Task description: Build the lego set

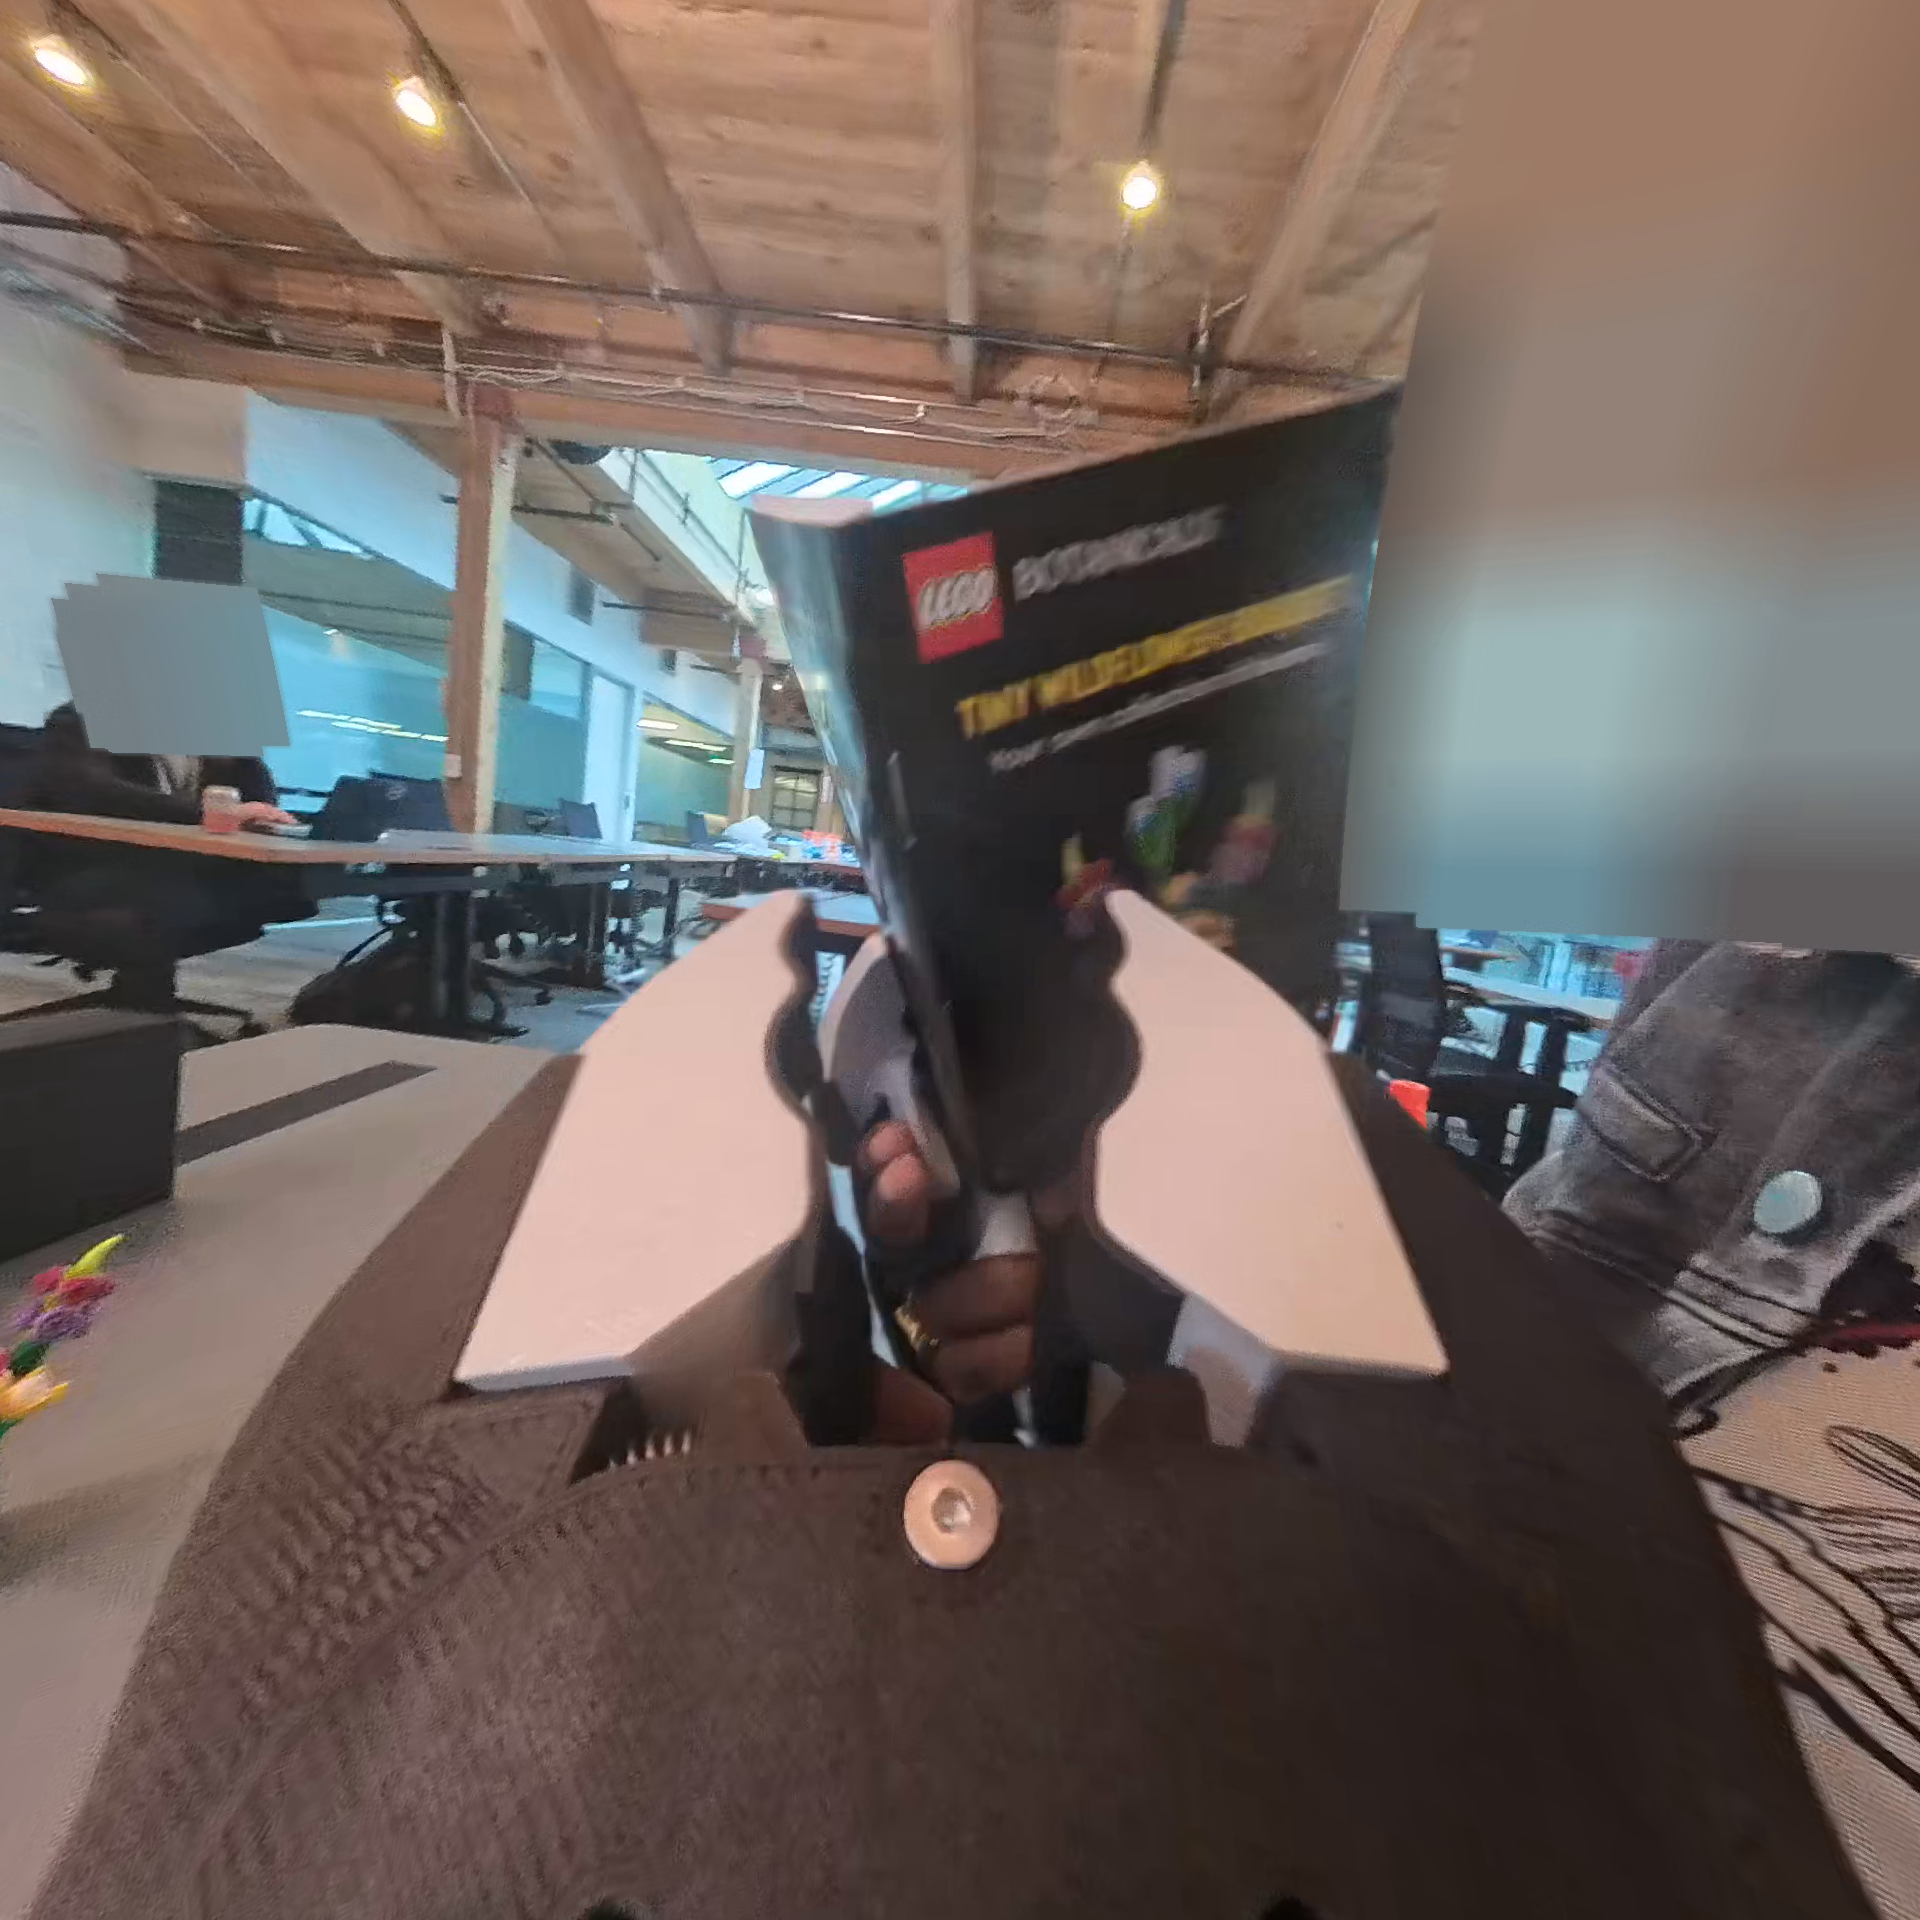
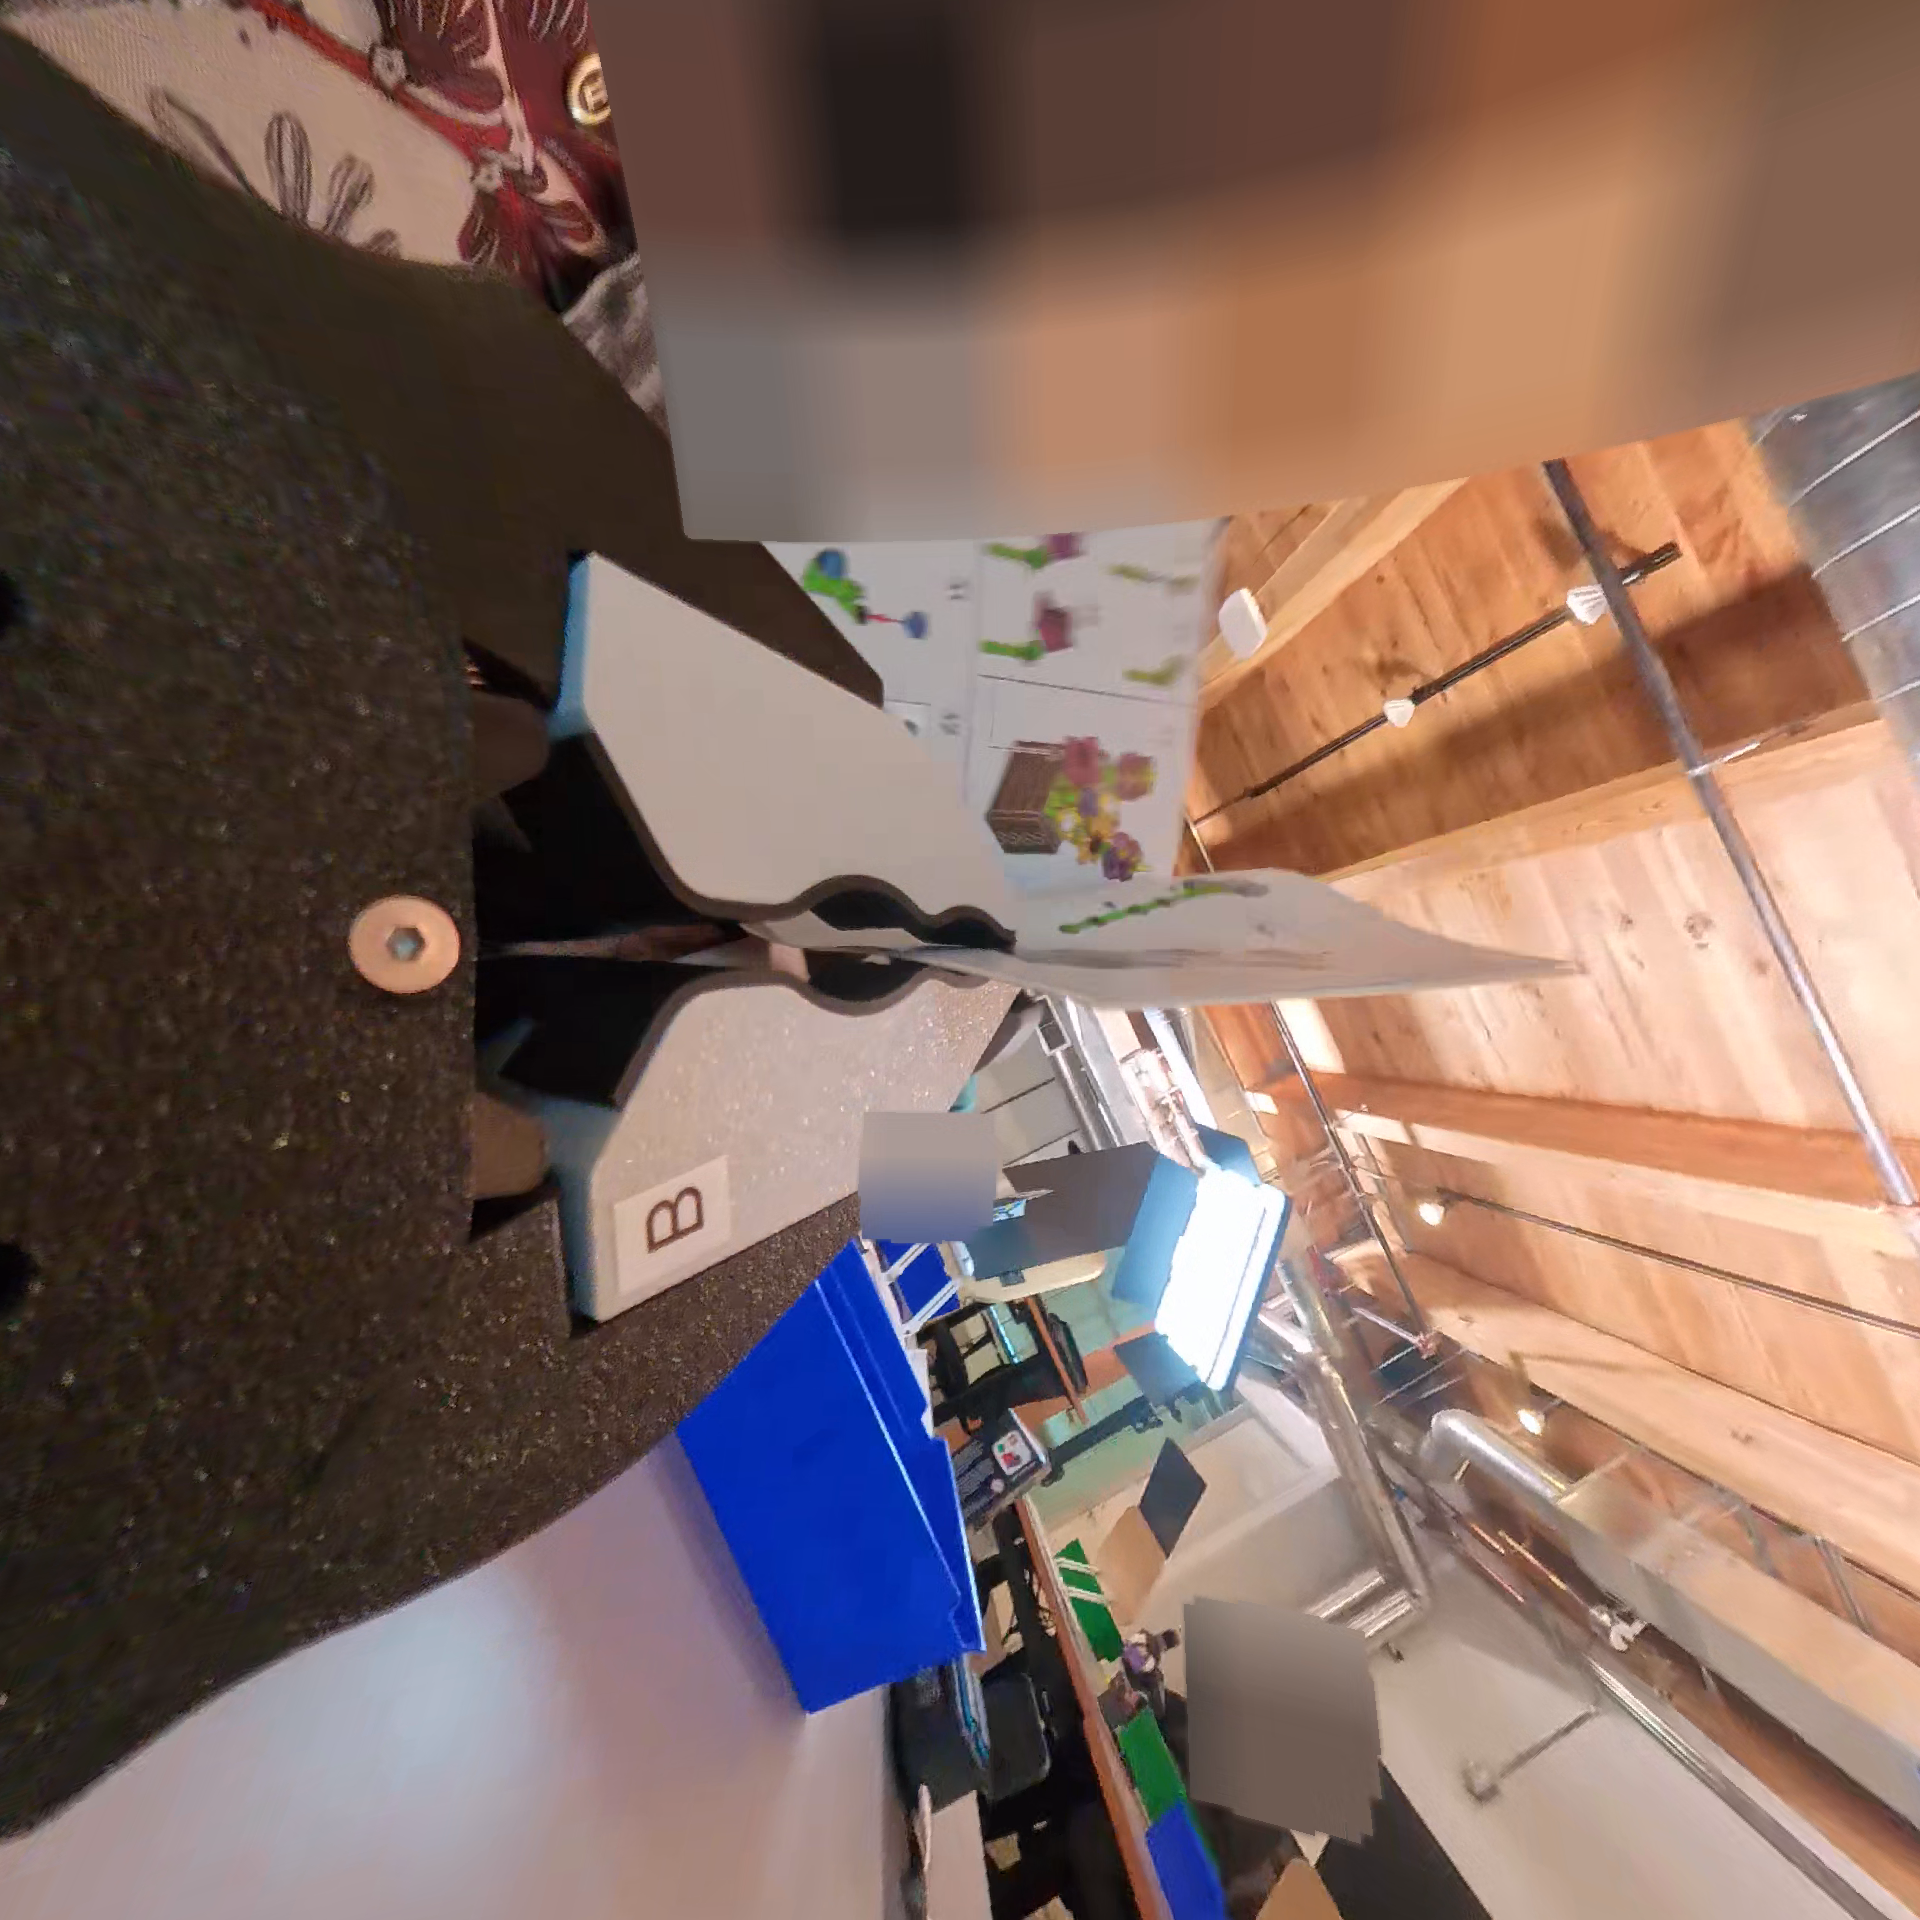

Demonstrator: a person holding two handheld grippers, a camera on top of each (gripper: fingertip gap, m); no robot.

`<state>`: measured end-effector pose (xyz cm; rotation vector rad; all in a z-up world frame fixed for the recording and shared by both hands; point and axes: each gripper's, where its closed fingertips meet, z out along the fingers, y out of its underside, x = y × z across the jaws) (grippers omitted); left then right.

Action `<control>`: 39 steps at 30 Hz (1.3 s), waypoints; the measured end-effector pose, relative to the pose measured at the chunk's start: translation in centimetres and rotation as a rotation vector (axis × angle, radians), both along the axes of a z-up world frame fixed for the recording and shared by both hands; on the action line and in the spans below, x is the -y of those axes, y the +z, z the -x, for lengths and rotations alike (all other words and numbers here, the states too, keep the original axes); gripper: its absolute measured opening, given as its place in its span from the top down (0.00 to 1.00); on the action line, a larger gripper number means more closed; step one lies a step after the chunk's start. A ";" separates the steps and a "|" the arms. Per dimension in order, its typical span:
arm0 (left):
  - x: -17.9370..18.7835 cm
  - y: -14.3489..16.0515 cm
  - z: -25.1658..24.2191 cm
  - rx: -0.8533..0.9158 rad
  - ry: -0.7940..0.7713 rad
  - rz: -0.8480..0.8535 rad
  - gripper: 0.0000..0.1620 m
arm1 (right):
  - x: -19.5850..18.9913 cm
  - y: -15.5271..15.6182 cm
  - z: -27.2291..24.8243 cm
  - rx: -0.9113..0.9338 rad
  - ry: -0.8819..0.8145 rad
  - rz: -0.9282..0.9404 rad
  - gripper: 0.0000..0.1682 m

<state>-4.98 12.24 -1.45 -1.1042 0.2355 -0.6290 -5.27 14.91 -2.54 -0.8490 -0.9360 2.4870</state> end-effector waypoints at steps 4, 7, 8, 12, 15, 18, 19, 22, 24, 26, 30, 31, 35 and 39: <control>0.7 -0.8 1.7 0.036 0.029 0.045 0.87 | 2.6 -2.1 1.1 0.075 -0.090 -0.249 1.00; 1.5 -1.3 2.5 0.095 -0.041 0.103 0.94 | 3.8 -2.9 1.3 0.102 -0.089 -0.375 0.99; 1.8 -1.2 2.8 0.128 -0.065 0.128 0.95 | 3.5 -2.9 1.2 0.100 -0.102 -0.395 0.95; 3.3 -1.9 3.9 0.115 -0.130 0.261 0.98 | 1.2 -2.5 0.1 0.111 -0.062 -0.390 0.65; 2.9 -3.8 4.4 0.005 -0.083 0.384 0.98 | 2.2 -3.2 0.3 0.217 0.058 -0.435 0.52; 3.0 -4.6 2.7 -0.032 -0.172 0.445 0.98 | 3.0 -5.2 1.7 0.322 0.018 -0.579 0.67; 2.7 -5.0 2.7 -0.034 -0.151 0.460 0.98 | 3.2 -5.3 1.7 0.300 -0.003 -0.604 0.85; 2.2 -5.9 3.6 -0.095 -0.042 0.461 0.95 | 3.2 -5.4 1.6 0.306 0.013 -0.561 0.99; 2.1 -6.9 3.6 -0.143 -0.023 0.499 0.82 | 2.7 -5.0 1.5 0.280 0.018 -0.528 0.99; 1.9 -7.9 3.5 -0.175 -0.021 0.537 0.82 | 2.2 -4.7 1.4 0.272 0.032 -0.493 0.99; 1.2 -8.0 3.5 -0.148 -0.001 0.525 0.98 | 1.1 -5.0 2.2 0.299 0.006 -0.468 0.98; 1.0 -8.1 3.7 -0.136 0.014 0.531 0.98 | 0.8 -5.0 2.5 0.310 -0.004 -0.470 0.99; -0.1 -7.7 7.3 0.033 0.045 0.573 0.98 | -2.1 -6.2 3.9 0.412 -0.150 -0.530 0.73; -2.8 -9.5 14.6 0.193 0.073 0.774 0.98 | -4.8 -6.5 3.9 0.438 -0.257 -0.528 0.69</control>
